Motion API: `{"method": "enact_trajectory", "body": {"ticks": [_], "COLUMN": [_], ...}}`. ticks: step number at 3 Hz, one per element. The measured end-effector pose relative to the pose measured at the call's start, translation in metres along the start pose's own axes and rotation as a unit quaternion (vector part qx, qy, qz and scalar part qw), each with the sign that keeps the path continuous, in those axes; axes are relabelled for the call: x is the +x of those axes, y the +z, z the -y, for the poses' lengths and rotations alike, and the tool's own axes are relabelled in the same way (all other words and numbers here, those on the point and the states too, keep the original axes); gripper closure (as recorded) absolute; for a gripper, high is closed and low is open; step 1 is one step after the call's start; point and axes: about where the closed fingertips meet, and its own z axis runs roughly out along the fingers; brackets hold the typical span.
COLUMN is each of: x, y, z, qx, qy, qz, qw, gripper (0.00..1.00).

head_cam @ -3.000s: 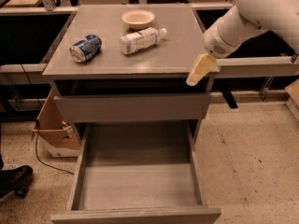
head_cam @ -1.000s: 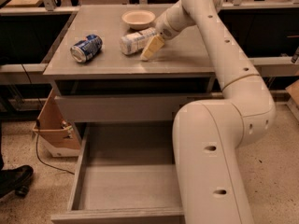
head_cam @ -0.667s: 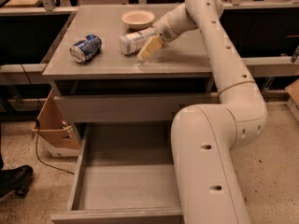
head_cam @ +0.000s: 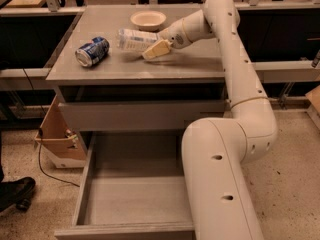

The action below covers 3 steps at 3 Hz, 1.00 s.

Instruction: Place blue plastic bottle into middle drawer

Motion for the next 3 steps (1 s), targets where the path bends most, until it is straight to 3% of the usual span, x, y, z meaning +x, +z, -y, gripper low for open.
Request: {"method": "enact_trajectory", "body": {"ticks": [1,2,3], "x": [-0.003,-0.008,-0.014], "y": [-0.004,-0.032,-0.068], "z": [0.000,0.001,-0.009], "qx": [0.001,0.018,0.028], "qy": [0.001,-0.006,-0.036], "qz": [0.000,-0.009,-0.051], "qw": [1.0000,0.9998,0.9977], "gripper": [0.66,0.89,1.00]}}
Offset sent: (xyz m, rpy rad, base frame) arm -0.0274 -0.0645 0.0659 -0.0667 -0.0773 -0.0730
